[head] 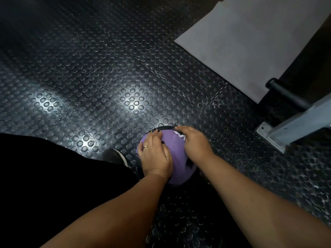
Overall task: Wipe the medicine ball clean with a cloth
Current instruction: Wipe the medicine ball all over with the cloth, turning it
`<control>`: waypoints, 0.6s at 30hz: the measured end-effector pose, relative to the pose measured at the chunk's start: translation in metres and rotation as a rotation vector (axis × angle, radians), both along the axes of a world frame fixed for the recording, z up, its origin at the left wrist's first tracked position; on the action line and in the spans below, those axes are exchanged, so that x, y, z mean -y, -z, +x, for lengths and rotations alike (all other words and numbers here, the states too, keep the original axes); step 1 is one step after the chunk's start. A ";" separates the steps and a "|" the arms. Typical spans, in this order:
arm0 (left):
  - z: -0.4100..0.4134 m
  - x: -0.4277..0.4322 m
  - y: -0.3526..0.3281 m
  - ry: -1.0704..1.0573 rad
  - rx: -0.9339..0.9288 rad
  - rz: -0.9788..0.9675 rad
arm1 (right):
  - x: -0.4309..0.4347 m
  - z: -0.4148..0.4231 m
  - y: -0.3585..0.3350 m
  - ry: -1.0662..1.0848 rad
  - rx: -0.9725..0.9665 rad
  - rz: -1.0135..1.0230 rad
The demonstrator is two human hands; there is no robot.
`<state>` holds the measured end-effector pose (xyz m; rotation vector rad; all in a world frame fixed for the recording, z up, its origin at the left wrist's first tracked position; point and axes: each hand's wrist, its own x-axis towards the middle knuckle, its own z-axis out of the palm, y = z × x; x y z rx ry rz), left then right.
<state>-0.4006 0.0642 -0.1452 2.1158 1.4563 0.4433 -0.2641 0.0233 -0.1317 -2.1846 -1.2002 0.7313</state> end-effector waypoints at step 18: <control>0.006 0.000 -0.002 -0.012 0.006 0.004 | -0.001 -0.004 -0.011 -0.035 0.114 0.046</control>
